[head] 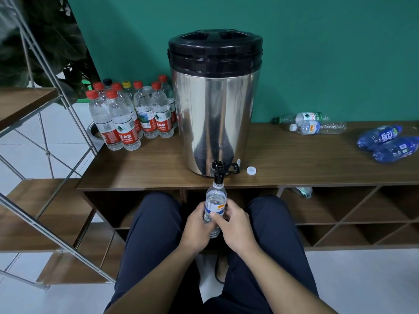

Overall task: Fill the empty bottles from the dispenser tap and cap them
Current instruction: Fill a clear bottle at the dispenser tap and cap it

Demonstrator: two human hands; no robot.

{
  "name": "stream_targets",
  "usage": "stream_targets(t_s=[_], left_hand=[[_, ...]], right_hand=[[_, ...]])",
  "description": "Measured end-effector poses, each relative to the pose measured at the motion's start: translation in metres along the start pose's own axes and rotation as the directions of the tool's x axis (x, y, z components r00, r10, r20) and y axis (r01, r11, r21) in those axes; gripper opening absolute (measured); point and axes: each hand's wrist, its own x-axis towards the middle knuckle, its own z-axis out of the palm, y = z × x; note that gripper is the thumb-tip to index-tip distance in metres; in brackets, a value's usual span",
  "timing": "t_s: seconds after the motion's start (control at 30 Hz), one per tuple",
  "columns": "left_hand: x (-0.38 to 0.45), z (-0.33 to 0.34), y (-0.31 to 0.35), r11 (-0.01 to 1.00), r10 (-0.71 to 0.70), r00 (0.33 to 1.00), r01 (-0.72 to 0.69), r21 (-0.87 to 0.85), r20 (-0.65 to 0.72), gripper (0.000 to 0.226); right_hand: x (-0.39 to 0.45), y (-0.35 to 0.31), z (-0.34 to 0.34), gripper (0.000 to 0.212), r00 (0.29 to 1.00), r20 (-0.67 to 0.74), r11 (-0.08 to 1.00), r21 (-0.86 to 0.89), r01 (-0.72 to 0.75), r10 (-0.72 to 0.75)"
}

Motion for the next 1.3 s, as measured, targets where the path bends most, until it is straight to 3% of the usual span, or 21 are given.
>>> stream_targets(t_s=[0.67,1.3], left_hand=[[0.001,-0.001,-0.005,1.000,-0.010,1.000,0.010,-0.021,0.024,0.040],[0.000,-0.002,-0.005,0.997,-0.029,0.999,0.031,-0.072,0.025,0.042]], right_hand=[[-0.007,-0.008,-0.008,0.045,1.000,0.029,1.000,-0.015,0.000,0.001],[-0.027,-0.024,-0.022,0.035,1.000,0.001,0.999,0.050,0.019,-0.019]])
